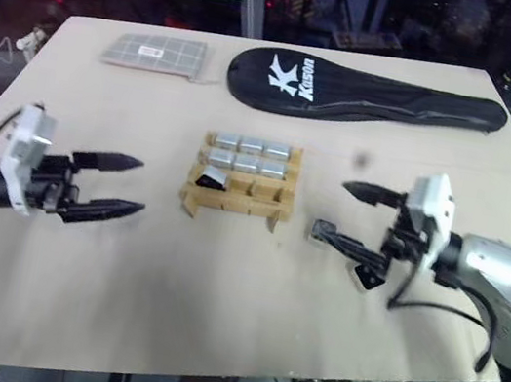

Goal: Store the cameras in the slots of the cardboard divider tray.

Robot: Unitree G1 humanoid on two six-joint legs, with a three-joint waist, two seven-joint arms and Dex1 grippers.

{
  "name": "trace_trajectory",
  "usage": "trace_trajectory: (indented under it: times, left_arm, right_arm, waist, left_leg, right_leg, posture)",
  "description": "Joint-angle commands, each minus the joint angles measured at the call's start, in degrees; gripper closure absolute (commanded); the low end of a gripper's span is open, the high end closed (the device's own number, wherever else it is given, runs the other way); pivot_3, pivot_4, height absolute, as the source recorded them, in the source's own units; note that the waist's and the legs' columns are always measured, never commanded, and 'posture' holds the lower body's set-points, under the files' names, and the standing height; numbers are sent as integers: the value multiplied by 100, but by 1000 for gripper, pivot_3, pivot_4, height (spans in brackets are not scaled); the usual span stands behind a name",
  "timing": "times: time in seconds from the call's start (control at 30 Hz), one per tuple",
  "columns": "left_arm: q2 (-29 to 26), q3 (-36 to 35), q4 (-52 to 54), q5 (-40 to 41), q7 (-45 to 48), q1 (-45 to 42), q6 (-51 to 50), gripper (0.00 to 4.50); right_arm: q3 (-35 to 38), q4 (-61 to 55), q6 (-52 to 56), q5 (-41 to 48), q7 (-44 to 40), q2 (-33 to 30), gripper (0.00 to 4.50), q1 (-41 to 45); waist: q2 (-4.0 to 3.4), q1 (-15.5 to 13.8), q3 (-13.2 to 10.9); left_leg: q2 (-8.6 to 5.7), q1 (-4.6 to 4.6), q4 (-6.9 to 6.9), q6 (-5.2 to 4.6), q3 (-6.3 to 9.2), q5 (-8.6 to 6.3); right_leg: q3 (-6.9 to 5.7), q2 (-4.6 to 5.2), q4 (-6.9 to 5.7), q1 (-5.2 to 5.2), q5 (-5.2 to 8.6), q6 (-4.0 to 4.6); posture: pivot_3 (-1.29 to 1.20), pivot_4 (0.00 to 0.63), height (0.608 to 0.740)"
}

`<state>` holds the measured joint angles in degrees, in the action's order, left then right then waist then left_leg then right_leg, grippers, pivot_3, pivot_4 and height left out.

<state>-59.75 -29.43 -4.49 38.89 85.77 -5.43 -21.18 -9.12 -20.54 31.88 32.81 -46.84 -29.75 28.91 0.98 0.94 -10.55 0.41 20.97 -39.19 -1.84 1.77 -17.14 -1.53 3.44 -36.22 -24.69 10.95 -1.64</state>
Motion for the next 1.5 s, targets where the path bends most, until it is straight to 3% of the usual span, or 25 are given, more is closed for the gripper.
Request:
trace_trajectory:
  times: [0.03,0.2,0.4,0.77,0.9,1.07,1.13,1.4,1.5]
  left_arm:
    - [-85,-775,789,221,-20,596,-240,27]
    - [263,-1291,1254,149,-334,1363,-234,27]
    - [931,-1718,1921,282,-985,2039,-287,27]
    - [1275,-2103,2643,496,-1432,2779,-305,27]
    - [1265,-2140,2679,538,-1474,2845,-300,0]
    - [1225,-2143,2807,632,-1610,2832,-392,0]
    - [1193,-2141,2836,678,-1653,2820,-430,0]
    - [1080,-1959,2808,727,-1823,2635,-501,0]
    - [1096,-1810,2721,703,-1949,2437,-516,0]
  right_arm:
    - [-635,809,81,-585,300,688,0,923]
    - [-1514,2202,-259,-1381,185,1762,0,1993]
    - [-1888,3738,-1097,-2200,334,2837,0,2643]
    - [-1729,5303,-1629,-2870,230,3368,0,3147]
    - [-1671,5579,-1539,-2936,187,3465,1296,3236]
    - [-1502,5997,-1591,-3067,369,3688,3797,3381]
    - [-1450,6117,-1639,-3129,433,3761,4443,3432]
    - [-1238,5998,-1778,-3210,324,3733,4443,3420]
    - [-1144,5457,-1418,-2988,1,3585,3113,3291]
  waist:
    - [-6,8,-2]
    - [-7,-8,-3]
    - [12,13,9]
    - [6,34,5]
    - [7,104,5]
    - [5,163,4]
    - [3,174,3]
    - [-1,162,0]
    - [0,147,1]
  left_leg:
    - [-1,-1,2,0,-5,0]
    - [-7,18,6,19,2,10]
    - [-12,99,4,81,5,46]
    - [-13,87,7,81,15,47]
    - [0,83,7,90,15,52]
    - [13,76,7,94,18,55]
    - [18,73,7,94,18,55]
    - [21,73,7,98,20,58]
    - [21,77,7,105,21,62]
  right_leg:
    - [6,0,-8,-6,-10,17]
    - [2,-3,-12,-20,-22,5]
    - [3,0,-21,-101,-28,10]
    - [-5,-8,-39,-98,-28,37]
    - [-6,-31,-45,-99,-36,48]
    - [-7,-45,-52,-99,-43,59]
    - [-3,-50,-53,-100,-45,61]
    - [-4,-55,-54,-100,-44,67]
    - [-8,-55,-53,-101,-46,66]
  posture:
    - [0,150,740]
    - [0,150,740]
    - [0,150,740]
    - [0,150,740]
    - [0,150,740]
    - [0,150,740]
    - [0,150,740]
    - [0,150,740]
    - [0,150,740]
